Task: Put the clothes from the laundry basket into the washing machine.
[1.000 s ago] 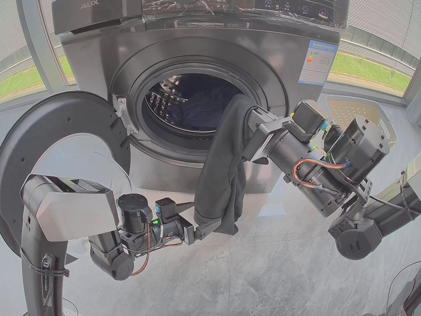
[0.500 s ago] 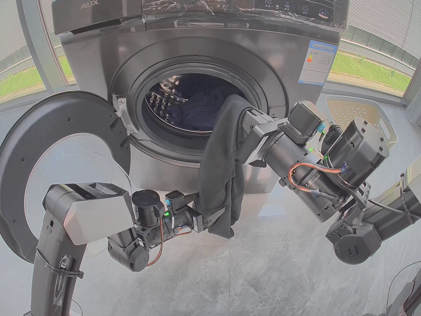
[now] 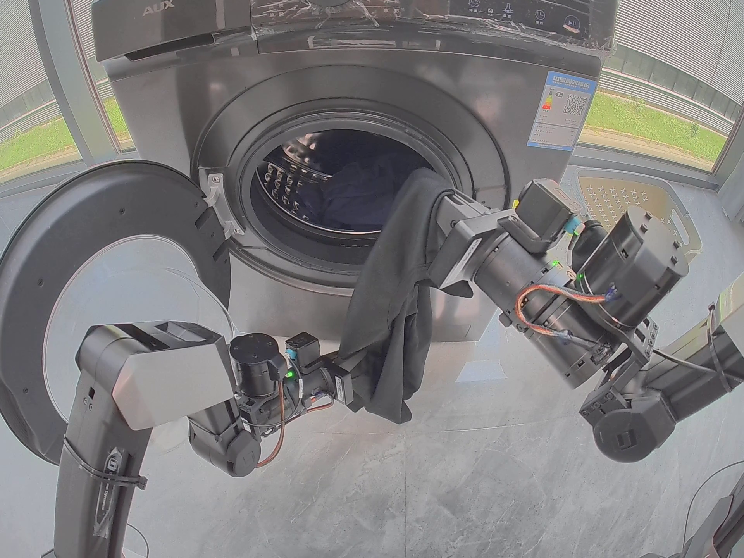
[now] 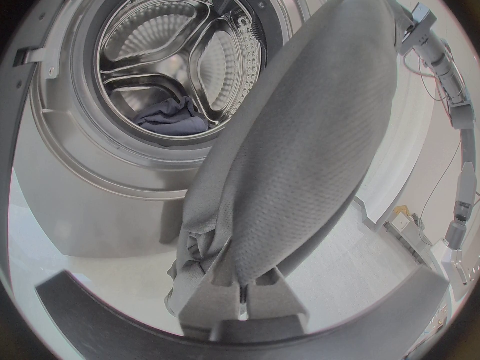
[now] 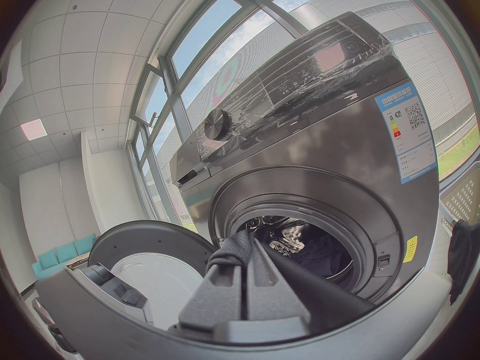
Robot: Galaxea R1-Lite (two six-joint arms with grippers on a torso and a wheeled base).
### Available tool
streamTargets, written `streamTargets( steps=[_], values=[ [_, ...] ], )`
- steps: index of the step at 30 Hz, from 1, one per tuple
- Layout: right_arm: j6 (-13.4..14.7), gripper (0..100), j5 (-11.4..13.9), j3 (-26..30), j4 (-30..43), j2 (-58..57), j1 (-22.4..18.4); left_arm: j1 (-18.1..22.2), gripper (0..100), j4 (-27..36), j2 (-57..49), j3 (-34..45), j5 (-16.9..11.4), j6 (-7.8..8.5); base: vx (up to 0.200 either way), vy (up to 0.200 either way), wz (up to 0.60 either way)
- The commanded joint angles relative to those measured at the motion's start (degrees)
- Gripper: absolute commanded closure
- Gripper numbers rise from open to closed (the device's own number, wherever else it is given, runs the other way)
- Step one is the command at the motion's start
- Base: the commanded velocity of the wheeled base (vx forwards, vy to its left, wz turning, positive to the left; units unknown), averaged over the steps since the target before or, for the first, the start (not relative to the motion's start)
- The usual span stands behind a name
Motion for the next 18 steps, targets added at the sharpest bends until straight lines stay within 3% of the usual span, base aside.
streamTargets(
  steps=[1,9,16,17,18],
  values=[
    [0.35,100,-0.03,1.15,0.02,-0.03,-2.31,0.95,100,-0.43,-6.16,4.89,0.33,-0.04,0.0,0.0,0.0],
    [2.02,100,0.05,7.39,-1.47,-0.11,-3.9,4.56,100,-0.34,-24.36,18.6,-0.1,-0.31,0.0,0.0,0.0],
    [2.98,100,1.46,15.48,-4.9,-3.1,-5.04,5.35,100,-0.17,-38.42,27.31,-0.28,-2.33,0.0,0.0,0.0],
    [3.33,100,1.9,17.15,-4.99,-3.54,-5.48,5.35,100,-0.17,-41.67,27.92,-0.28,-3.56,0.0,0.0,0.0],
    [3.33,100,1.99,17.32,-4.99,-3.45,-5.65,5.35,100,-0.17,-42.11,27.92,-0.28,-3.73,0.0,0.0,0.0]
  ],
)
